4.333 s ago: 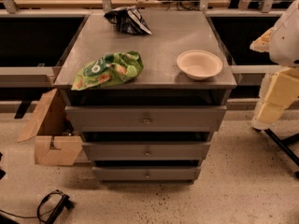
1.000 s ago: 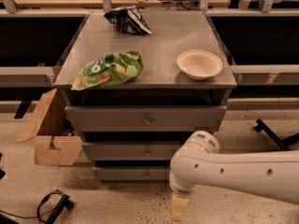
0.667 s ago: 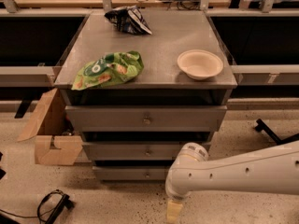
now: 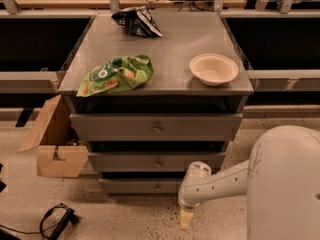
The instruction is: Open bottom drawer
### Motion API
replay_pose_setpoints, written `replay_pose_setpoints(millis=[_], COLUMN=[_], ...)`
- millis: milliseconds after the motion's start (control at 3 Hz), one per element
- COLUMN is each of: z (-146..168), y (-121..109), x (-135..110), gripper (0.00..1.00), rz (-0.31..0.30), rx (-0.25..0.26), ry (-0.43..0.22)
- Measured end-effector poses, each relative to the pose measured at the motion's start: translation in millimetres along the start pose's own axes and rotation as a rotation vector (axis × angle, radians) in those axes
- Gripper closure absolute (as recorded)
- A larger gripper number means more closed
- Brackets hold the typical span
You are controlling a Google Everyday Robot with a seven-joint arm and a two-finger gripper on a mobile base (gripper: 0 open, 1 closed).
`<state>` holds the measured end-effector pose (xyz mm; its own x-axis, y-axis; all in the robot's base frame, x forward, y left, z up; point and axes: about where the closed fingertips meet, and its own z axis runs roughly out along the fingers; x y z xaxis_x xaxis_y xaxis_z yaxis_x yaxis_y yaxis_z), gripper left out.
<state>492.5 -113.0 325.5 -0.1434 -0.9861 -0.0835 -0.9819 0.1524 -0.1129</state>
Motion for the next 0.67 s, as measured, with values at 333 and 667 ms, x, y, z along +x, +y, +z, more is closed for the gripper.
replay_pose_setpoints(millis=[333, 667], z=[0, 20], y=[0, -6], x=[0, 6], gripper=[0.0, 0.0], rz=[0.0, 0.007], rx=[0.0, -0.001], ry=[0.0, 0.006])
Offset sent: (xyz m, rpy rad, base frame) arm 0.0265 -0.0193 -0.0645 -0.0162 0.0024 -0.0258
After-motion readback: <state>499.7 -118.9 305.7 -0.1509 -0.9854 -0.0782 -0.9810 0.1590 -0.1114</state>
